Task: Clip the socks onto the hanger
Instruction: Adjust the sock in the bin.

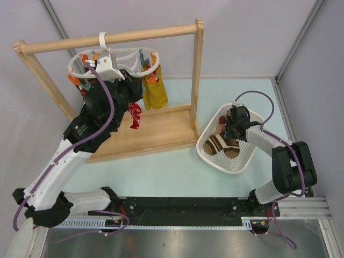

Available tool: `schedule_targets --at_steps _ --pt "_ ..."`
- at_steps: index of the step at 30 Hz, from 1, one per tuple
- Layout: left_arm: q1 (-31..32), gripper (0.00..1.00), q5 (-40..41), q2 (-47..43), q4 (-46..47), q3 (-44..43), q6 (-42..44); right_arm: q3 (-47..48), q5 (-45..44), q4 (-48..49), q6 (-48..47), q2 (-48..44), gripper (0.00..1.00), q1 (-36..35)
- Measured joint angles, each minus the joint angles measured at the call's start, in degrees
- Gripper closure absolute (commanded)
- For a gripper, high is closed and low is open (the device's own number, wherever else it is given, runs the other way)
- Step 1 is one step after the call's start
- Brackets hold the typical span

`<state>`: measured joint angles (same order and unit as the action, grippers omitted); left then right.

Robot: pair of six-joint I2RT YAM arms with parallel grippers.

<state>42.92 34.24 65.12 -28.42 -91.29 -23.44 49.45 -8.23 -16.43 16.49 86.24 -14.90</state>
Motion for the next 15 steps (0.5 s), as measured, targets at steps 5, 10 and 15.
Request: schedule_targets --at_steps 5,10,15 --pt "0.0 0.99 0.0 0.0 0.0 0.0 -0.02 -0.09 -0.61 1.07 -0.02 1.31 0.6 0.39" --pt "-0.04 0.99 -0.15 0.0 0.0 0.0 -0.04 -1.27 -0.66 1.42 -0.02 1.64 0.69 0.35" --pt "-0.04 0.99 -0.17 0.0 0.0 0.0 -0.04 -1.55 -0.15 1.31 -0.24 1.73 0.96 0.35"
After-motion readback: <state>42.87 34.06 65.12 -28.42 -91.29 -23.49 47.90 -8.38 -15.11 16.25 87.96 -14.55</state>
